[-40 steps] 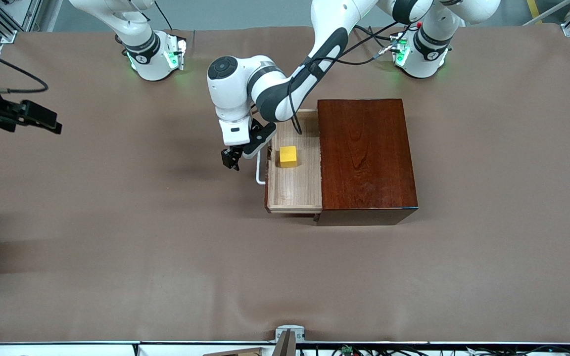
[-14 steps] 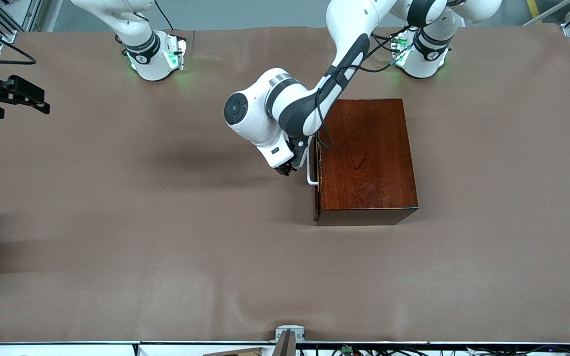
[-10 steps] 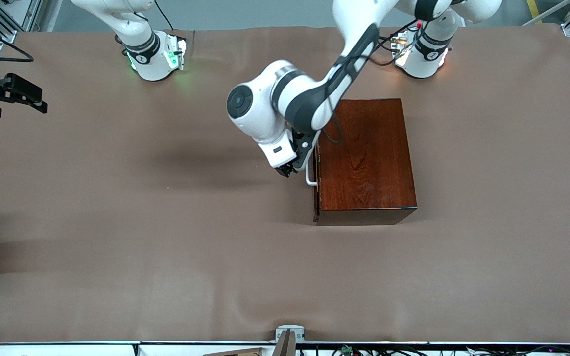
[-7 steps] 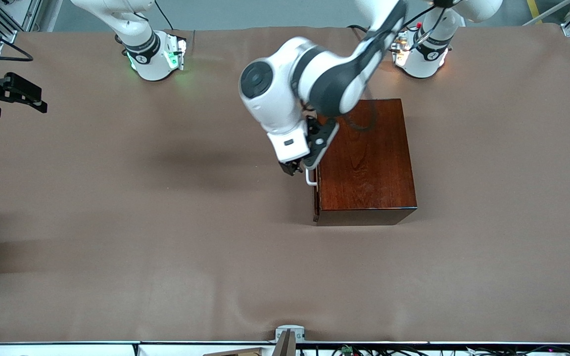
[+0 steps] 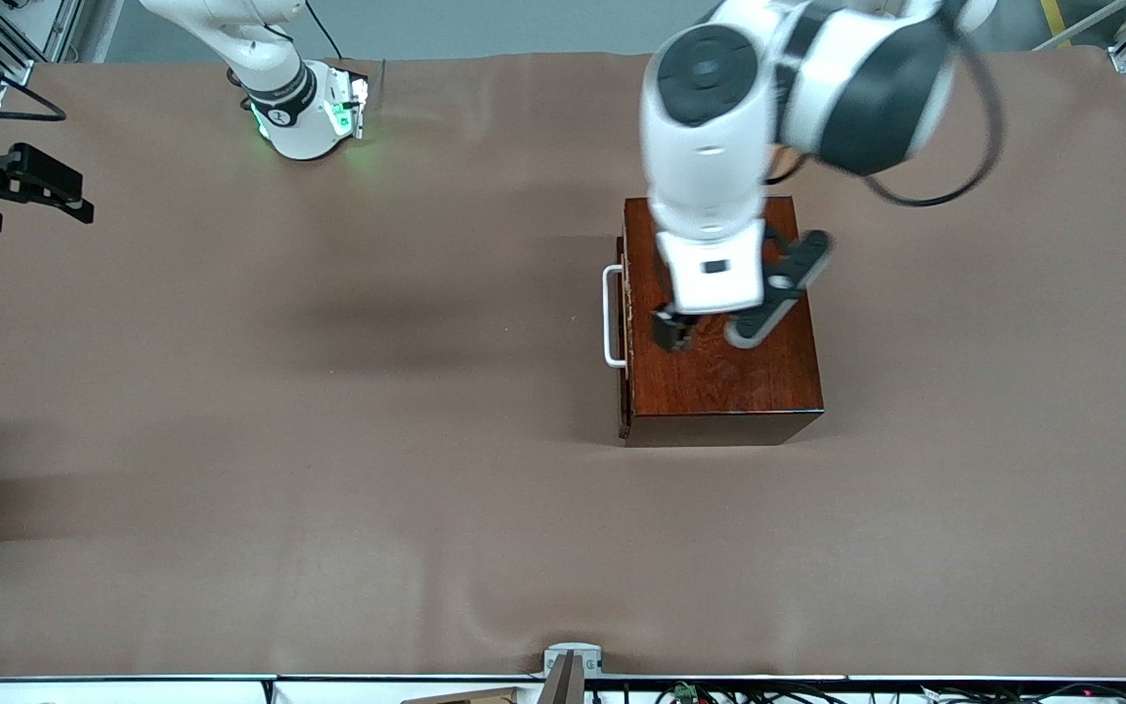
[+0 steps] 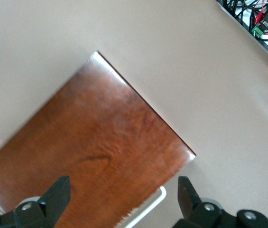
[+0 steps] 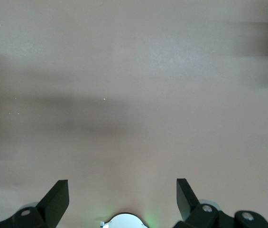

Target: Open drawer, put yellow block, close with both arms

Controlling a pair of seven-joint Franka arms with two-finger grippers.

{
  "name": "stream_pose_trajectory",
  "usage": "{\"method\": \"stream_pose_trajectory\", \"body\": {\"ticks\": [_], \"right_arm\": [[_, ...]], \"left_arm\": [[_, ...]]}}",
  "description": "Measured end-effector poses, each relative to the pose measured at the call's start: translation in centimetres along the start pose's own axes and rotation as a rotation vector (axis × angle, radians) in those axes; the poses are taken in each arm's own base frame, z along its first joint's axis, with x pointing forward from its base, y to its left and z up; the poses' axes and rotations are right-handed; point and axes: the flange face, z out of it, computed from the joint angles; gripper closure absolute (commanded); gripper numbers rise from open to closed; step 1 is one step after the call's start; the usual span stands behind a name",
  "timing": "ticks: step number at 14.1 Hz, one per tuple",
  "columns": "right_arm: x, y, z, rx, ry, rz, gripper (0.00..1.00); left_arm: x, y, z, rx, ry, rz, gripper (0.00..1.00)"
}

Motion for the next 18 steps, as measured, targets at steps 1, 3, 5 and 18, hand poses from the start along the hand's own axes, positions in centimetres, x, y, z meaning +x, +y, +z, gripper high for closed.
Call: {"method": "stream_pose_trajectory", "body": {"ticks": [1, 3, 5, 18], "right_arm": [[0.0, 0.0, 0.0, 0.0, 0.0, 0.0, 0.0], [0.0, 0.0, 0.0, 0.0, 0.0, 0.0, 0.0], [0.0, 0.0, 0.0, 0.0, 0.0, 0.0, 0.0], [0.0, 0.0, 0.0, 0.0, 0.0, 0.0, 0.0]], "left_arm": [[1.7, -1.1, -0.8, 0.0, -0.005, 0.032, 0.0], [5.0, -3.2, -2.2, -0.003, -0.012, 0.096, 0.0], [8.2, -5.4, -3.2, -0.006, -0.019, 0.18, 0.0], [24.1, -19.5, -3.5, -0.036, -0.075, 0.55, 0.0]]}}
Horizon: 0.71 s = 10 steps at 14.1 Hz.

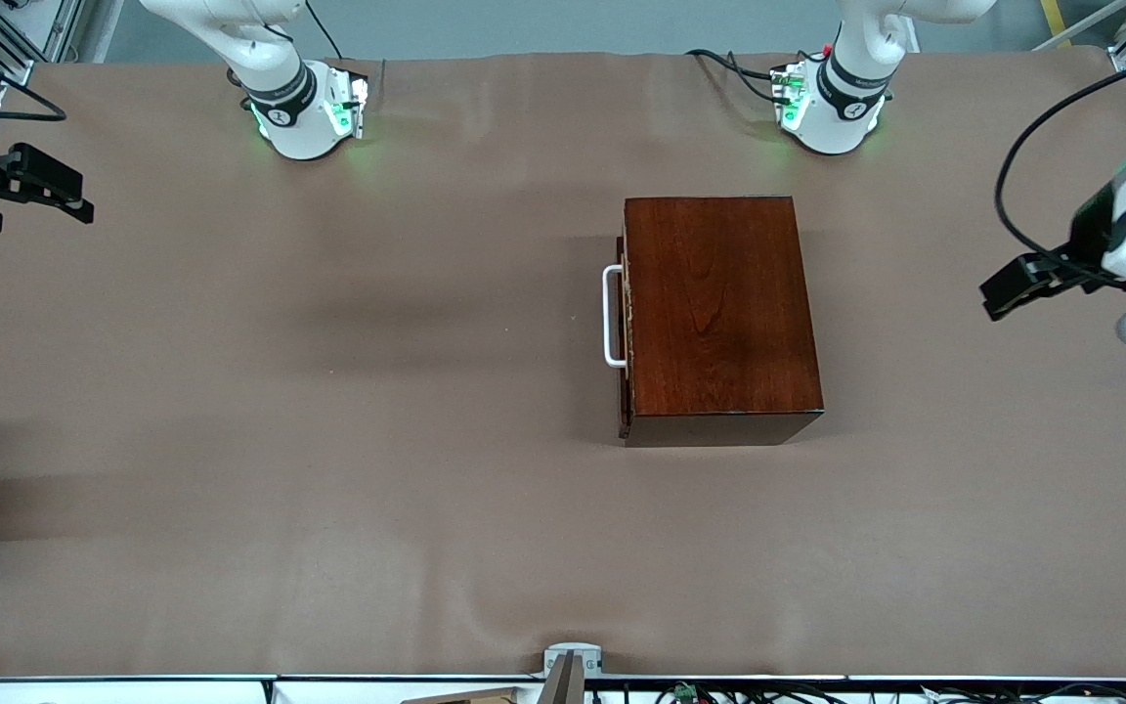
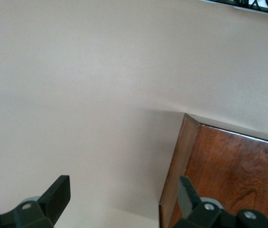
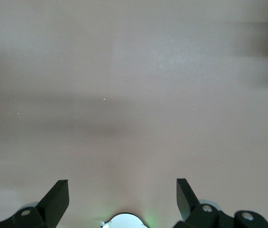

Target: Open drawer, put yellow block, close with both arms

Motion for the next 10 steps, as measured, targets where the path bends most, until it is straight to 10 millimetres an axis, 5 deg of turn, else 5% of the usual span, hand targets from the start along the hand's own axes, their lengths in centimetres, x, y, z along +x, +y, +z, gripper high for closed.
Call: {"method": "stream_pose_trajectory", "body": {"ticks": [10], "right_arm": [[0.0, 0.0, 0.0, 0.0, -0.001, 0.0, 0.0]], "left_arm": [[1.1, -4.5, 1.8, -0.014, -0.007, 0.043, 0.0]]}}
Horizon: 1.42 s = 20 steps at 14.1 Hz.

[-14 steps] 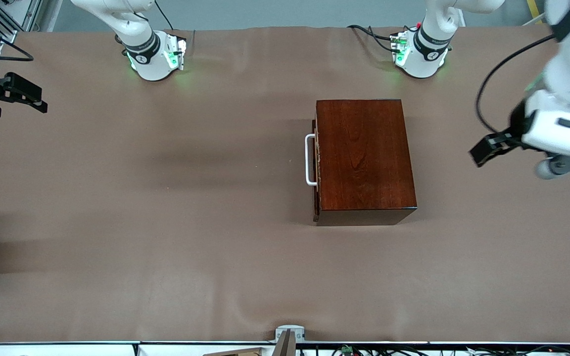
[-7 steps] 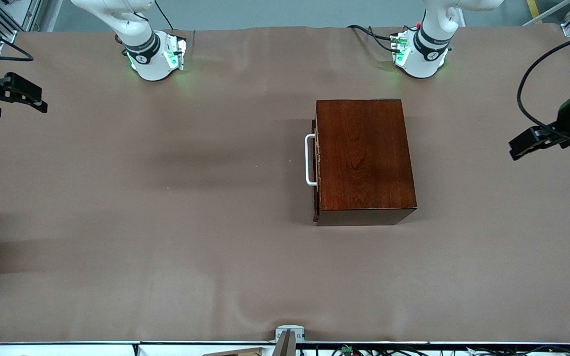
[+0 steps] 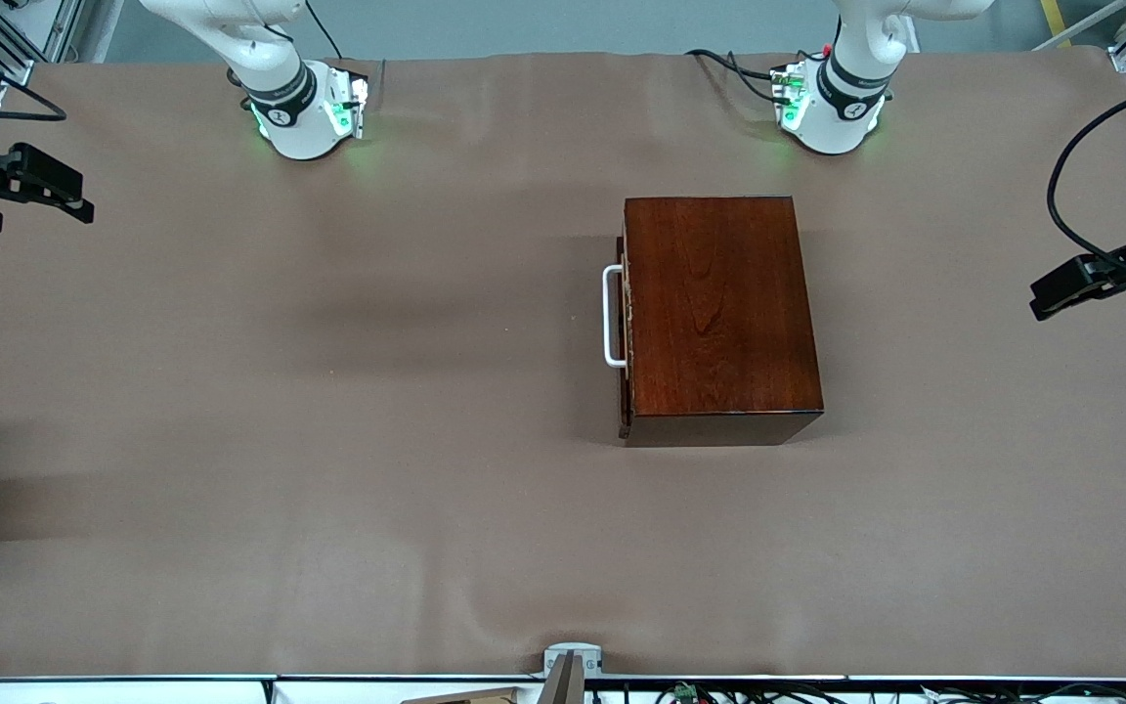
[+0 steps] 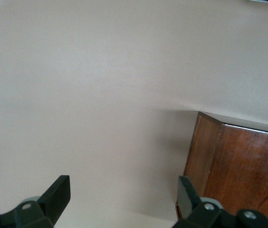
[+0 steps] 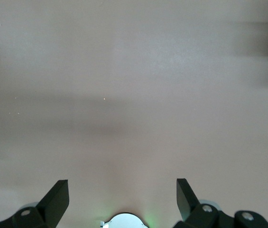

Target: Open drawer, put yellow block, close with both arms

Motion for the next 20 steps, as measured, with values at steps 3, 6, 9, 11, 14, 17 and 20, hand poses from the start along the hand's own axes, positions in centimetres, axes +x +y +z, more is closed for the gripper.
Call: {"method": "stream_pose_trajectory", "body": {"ticks": [3, 6, 9, 11, 14, 17, 20], "right_arm": [[0.0, 0.0, 0.0, 0.0, 0.0, 0.0, 0.0], [0.0, 0.0, 0.0, 0.0, 0.0, 0.0, 0.0], [0.0, 0.0, 0.0, 0.0, 0.0, 0.0, 0.0], [0.0, 0.0, 0.0, 0.0, 0.0, 0.0, 0.0], [0.0, 0.1, 0.0, 0.0, 0.0, 0.001, 0.0], [0.0, 0.1, 0.0, 0.0, 0.0, 0.003, 0.0], [0.0, 0.2, 0.0, 0.0, 0.0, 0.004, 0.0]], "left_arm": [[0.0, -1.6, 0.4, -0.004, 0.003, 0.033, 0.0], [0.1, -3.4, 0.5, -0.005, 0.002, 0.062, 0.0], [0.1, -3.2, 0.7, -0.006, -0.001, 0.072, 0.0], [0.0, -2.3, 0.7, -0.008, -0.001, 0.088, 0.0], [-0.2, -1.3, 0.6, -0.012, 0.004, 0.107, 0.0], [-0.3, -1.2, 0.5, -0.013, 0.005, 0.108, 0.0], [-0.3, -1.2, 0.5, -0.013, 0.005, 0.108, 0.0]]}}
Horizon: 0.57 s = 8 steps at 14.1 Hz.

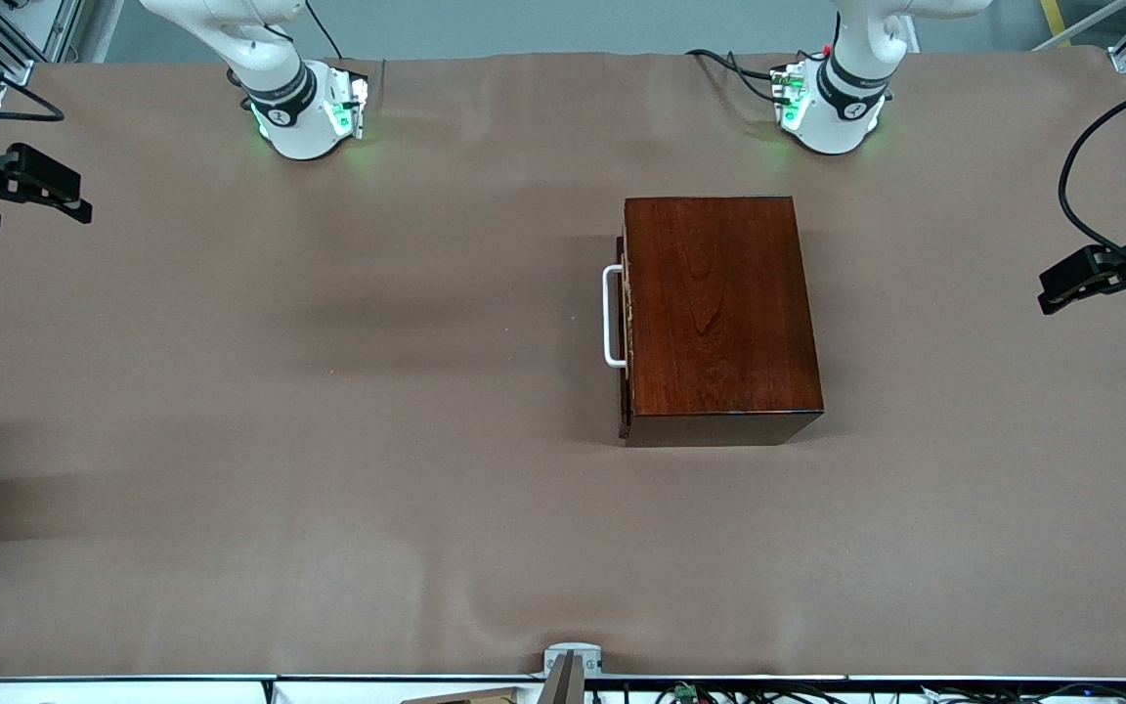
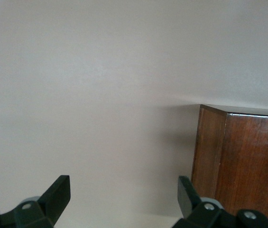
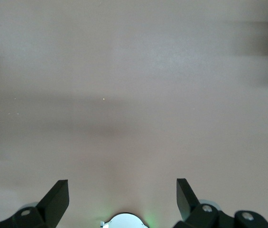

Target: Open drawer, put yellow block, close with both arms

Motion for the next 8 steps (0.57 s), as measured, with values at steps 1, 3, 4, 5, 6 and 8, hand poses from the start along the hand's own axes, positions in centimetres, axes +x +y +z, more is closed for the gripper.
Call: {"method": "stream_pose_trajectory", "body": {"ticks": [1, 3, 4, 5, 6, 8], "right_arm": [[0.0, 0.0, 0.0, 0.0, 0.0, 0.001, 0.0], [0.0, 0.2, 0.0, 0.0, 0.0, 0.004, 0.0], [0.0, 0.2, 0.0, 0.0, -0.001, 0.005, 0.0], [0.0, 0.2, 0.0, 0.0, -0.001, 0.004, 0.0], [0.0, 0.2, 0.0, 0.0, -0.001, 0.003, 0.0], [0.0, 0.1, 0.0, 0.0, -0.001, 0.002, 0.0]], "left_arm": [[0.0, 0.0, 0.0, 0.0, 0.0, 0.0, 0.0], [0.0, 0.2, 0.0, -0.001, -0.001, 0.006, 0.0], [-0.1, 0.6, -0.1, -0.002, 0.0, 0.013, 0.0], [-0.2, 1.1, -0.2, -0.004, 0.001, 0.022, 0.0], [-0.5, 1.6, -0.2, -0.007, 0.0, 0.032, 0.0], [-1.6, 2.3, -0.3, -0.015, -0.006, 0.051, 0.0]]}}
